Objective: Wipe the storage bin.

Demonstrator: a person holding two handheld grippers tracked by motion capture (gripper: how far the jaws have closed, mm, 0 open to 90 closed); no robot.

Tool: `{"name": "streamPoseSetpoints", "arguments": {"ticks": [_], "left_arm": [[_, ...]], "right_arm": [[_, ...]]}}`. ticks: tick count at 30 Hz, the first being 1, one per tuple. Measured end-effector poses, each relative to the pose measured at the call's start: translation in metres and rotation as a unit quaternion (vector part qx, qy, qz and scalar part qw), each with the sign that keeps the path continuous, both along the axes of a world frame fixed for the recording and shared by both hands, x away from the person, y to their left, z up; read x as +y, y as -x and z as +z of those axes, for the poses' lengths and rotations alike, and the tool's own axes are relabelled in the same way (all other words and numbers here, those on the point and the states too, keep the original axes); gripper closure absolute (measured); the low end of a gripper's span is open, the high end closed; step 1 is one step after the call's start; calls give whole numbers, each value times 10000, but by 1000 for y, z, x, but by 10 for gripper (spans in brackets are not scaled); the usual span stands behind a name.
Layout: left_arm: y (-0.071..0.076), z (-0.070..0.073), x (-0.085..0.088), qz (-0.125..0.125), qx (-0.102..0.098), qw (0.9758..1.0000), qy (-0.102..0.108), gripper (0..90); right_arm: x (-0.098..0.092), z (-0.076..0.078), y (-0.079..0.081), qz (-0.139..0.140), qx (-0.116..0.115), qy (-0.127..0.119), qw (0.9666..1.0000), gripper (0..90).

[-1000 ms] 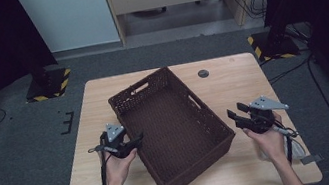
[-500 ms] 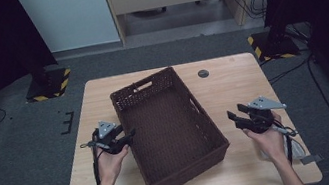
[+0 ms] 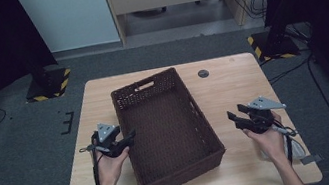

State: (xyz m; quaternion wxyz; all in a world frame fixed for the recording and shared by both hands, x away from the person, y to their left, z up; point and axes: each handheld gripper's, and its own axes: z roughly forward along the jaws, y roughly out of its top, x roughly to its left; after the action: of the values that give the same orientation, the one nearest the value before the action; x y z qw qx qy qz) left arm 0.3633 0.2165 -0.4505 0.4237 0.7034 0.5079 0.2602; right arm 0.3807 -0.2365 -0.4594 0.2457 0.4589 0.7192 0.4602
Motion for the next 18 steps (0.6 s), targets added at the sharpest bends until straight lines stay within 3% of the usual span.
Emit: {"name": "streamPoseSetpoints", "arguments": {"ticks": [3,6,7,13,15,18], "left_arm": [[2,-5,-1,69,153,9998,-116,393],[1,-10,3,66,237,9996,99,411],[1,-9,3,28,285,9995,120,453],[-2,-8,3,-102,180,9998,-33,512],[-8,-10,10,-254,64,9996,92,539],[-17,-10,16,-294,24,9995,138,614]], "right_arm": [[1,0,0,0,-18,-7,10000,484],[2,2,1,26,-38,-46,10000,490],[2,3,1,36,-53,-65,10000,493],[3,5,1,50,-95,-87,9999,497],[4,8,0,68,-128,-97,9998,500],[6,11,-2,97,-157,-115,9998,503]]}}
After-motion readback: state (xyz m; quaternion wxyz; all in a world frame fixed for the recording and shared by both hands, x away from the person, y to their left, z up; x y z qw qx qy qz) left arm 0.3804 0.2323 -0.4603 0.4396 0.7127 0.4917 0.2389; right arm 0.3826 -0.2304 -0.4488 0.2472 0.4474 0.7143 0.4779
